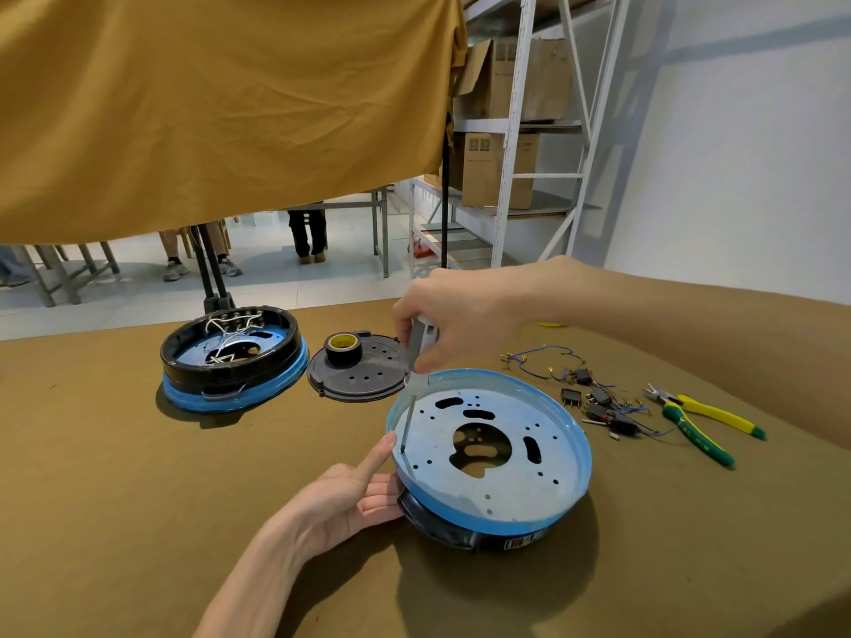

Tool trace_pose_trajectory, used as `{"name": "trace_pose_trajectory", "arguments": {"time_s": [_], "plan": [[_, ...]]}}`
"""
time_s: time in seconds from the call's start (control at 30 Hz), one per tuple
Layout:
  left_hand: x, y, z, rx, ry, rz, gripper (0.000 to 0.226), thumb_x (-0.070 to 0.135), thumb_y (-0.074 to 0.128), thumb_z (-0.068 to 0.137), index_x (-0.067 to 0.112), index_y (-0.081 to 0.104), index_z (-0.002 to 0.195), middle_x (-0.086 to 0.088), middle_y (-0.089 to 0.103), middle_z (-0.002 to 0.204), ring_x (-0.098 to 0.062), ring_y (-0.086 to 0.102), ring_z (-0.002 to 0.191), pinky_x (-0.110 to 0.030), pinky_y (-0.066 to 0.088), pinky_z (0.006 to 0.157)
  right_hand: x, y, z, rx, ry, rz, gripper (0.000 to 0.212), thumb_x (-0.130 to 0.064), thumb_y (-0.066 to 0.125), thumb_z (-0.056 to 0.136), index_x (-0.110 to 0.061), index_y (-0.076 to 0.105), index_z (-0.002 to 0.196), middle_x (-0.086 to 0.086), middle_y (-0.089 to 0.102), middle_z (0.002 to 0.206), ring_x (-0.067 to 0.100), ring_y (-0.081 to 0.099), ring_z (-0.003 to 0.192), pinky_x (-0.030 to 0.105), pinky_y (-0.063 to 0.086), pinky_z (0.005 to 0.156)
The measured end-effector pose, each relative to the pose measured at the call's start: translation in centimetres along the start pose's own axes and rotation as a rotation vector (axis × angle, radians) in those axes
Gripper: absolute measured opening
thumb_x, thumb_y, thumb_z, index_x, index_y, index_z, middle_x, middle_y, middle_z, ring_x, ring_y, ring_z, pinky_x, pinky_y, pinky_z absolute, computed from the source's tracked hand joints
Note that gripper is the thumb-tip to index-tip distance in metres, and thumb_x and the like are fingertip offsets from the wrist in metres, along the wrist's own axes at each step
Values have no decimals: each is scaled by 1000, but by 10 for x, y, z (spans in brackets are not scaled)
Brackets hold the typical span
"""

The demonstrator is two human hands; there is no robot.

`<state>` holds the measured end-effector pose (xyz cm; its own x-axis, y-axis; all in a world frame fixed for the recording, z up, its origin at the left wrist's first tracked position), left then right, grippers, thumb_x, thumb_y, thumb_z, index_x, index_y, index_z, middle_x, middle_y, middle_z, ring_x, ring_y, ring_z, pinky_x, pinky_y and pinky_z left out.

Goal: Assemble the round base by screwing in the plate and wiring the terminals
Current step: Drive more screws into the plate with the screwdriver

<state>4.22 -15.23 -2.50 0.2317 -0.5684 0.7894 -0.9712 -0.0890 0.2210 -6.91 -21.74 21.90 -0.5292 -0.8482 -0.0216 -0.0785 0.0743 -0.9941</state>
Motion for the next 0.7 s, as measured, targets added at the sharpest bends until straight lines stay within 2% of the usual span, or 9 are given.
{"name": "trace_pose_trajectory", "arguments": {"time_s": [0.1, 0.2, 0.3, 0.4, 0.47, 0.53, 0.6, 0.63, 0.7], "plan": [[-1, 1, 0, 17, 0, -13, 84, 58, 73, 70, -9, 66, 119, -24, 76, 107, -32, 77, 98, -36, 65, 78, -5, -2, -2, -8, -37, 26, 20, -39, 77, 88, -36, 60, 97, -7, 70, 96, 12, 68, 87, 39, 60, 79], [-1, 2, 1, 38, 8, -26, 85, 58, 73, 68, -9, 66, 119, -23, 77, 106, -31, 77, 97, -35, 65, 75, -5, -2, -1, 16, -46, 18, 18, -40, 77, 87, -33, 63, 95, -8, 70, 95, 12, 68, 87, 41, 60, 80], [-2, 3, 2, 46, 22, -49, 84, 58, 75, 67, -8, 66, 120, -23, 77, 106, -31, 78, 96, -33, 65, 69, 3, 2, 3, 38, 2, 48, 22, -44, 74, 89, -24, 68, 96, -4, 72, 89, 17, 71, 80, 40, 61, 74], [-3, 1, 2, 55, 37, -59, 85, 57, 77, 65, -7, 64, 120, -22, 77, 106, -31, 77, 97, -35, 66, 72, 13, 6, 6, 57, 94, 89, 39, -53, 66, 95, -15, 67, 90, 3, 73, 72, 17, 71, 60, 25, 56, 54], [-4, 2, 2, 49, 39, -62, 87, 57, 78, 63, -7, 63, 120, -22, 77, 107, -32, 77, 97, -37, 65, 75, 18, 5, 5, 18, 136, 100, 42, -54, 63, 96, -13, 66, 94, 3, 73, 67, 12, 66, 49, 20, 51, 45], [-3, 1, 3, 51, 50, -67, 89, 57, 80, 61, -6, 62, 121, -22, 77, 107, -32, 77, 98, -39, 65, 78, 17, 4, 4, -81, 135, 127, 34, -46, 70, 94, -17, 59, 105, 3, 74, 77, 10, 66, 51, 20, 50, 45], [-3, 2, 3, 54, 57, -68, 89, 59, 80, 59, -6, 62, 119, -22, 77, 106, -32, 77, 98, -38, 65, 76, 13, 0, 2, -123, 104, 140, 30, -33, 76, 91, -23, 51, 105, 5, 73, 89, 15, 71, 61, 20, 51, 47], [-4, 1, 3, 58, 57, -69, 88, 59, 80, 60, -5, 62, 118, -21, 77, 105, -32, 77, 97, -37, 66, 74, 11, -1, 2, -114, 84, 127, 28, -30, 76, 90, -22, 51, 102, 6, 73, 88, 18, 72, 63, 21, 52, 48], [-4, 1, 4, 66, 55, -77, 85, 57, 79, 61, -5, 63, 116, -21, 78, 103, -32, 78, 95, -37, 65, 70, 7, -3, 2, -87, 67, 105, 26, -28, 75, 90, -17, 53, 99, 5, 73, 78, 17, 69, 53, 22, 50, 45]]}}
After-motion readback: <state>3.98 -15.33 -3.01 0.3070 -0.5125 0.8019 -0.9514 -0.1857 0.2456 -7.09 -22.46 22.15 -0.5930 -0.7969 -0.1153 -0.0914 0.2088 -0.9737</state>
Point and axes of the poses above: each hand's wrist, its own z-axis towards the middle knuckle, its own y-axis out of the palm, x = y × z, the point moved 6 cm from there along z, towards the middle knuckle
